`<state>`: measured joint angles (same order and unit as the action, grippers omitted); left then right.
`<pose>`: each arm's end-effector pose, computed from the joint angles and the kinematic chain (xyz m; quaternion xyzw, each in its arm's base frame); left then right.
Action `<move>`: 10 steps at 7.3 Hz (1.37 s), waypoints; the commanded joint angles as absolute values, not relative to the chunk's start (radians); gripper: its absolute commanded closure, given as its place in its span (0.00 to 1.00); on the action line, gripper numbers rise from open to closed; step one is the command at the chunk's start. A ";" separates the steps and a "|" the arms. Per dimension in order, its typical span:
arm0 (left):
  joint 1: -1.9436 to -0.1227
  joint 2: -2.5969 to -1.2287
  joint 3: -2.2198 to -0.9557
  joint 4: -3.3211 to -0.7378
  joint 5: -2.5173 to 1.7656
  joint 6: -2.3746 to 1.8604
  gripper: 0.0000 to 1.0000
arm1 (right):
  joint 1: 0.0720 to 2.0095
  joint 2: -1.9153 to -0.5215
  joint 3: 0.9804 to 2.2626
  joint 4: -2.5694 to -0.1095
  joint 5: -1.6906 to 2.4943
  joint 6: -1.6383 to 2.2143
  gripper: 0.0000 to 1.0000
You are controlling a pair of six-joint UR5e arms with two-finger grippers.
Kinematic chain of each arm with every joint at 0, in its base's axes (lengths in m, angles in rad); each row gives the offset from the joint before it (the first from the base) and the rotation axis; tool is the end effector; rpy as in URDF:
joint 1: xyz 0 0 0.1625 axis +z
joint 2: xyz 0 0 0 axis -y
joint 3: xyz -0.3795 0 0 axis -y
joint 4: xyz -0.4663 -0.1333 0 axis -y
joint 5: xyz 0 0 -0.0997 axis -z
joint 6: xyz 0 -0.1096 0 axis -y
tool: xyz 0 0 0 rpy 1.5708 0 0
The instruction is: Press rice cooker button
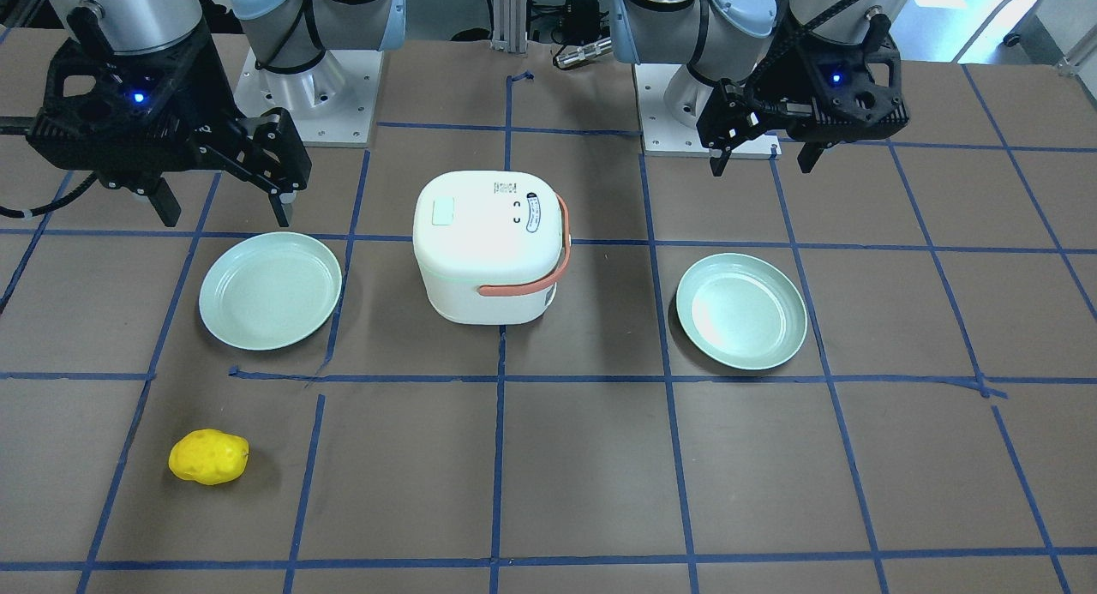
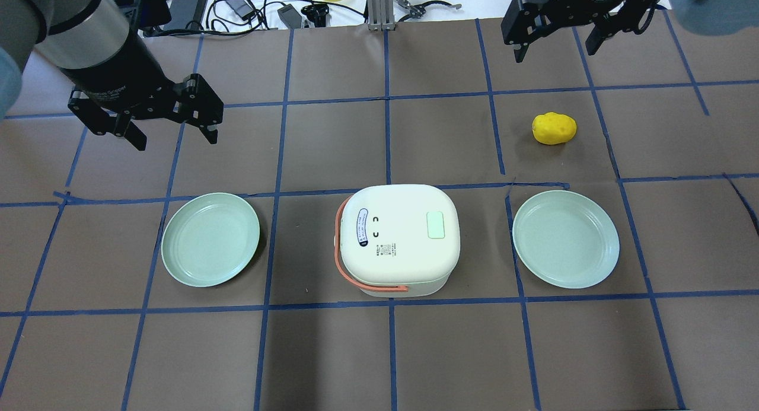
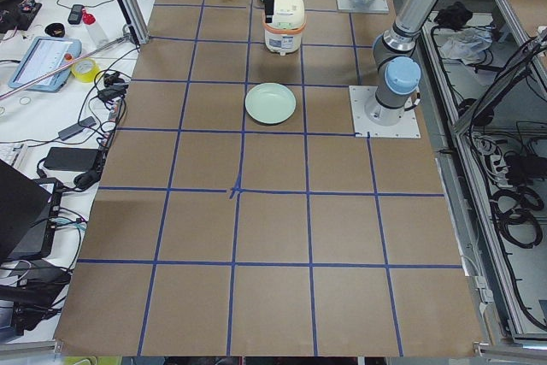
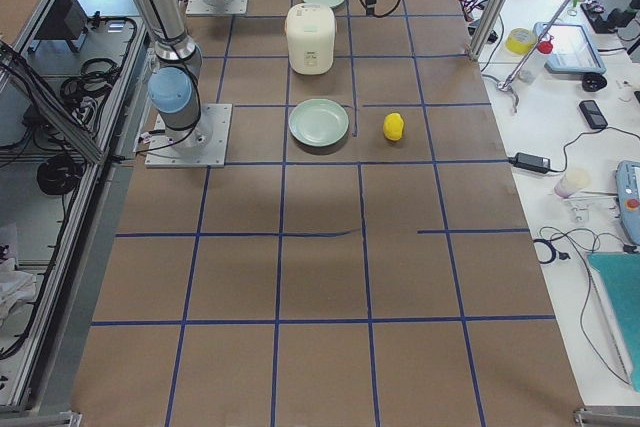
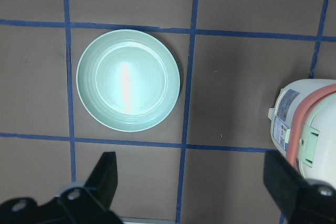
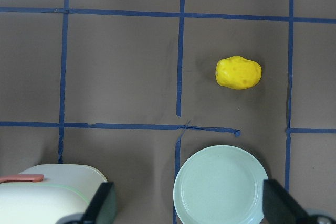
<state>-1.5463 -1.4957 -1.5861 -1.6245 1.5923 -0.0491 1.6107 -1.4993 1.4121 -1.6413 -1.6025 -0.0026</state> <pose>-0.1177 -0.5404 0.4598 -0.0368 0.9993 -0.0032 0.0107 0.1539 -0.6016 0.4891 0.0199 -0.9966 0.0790 0.0143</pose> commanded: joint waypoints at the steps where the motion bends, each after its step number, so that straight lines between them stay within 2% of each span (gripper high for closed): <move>1: -1.546 -1.496 -1.586 -1.624 1.592 -0.051 0.00 | 1.611 -1.500 1.411 -1.641 -1.605 -0.003 0.00; 9: -1.546 -1.496 -1.586 -1.624 1.592 -0.049 0.00 | 1.611 -1.500 1.413 -1.637 -1.600 -0.003 0.00; 10: -1.546 -1.496 -1.586 -1.624 1.592 -0.049 0.00 | 1.612 -1.502 1.417 -1.637 -1.600 -0.003 0.08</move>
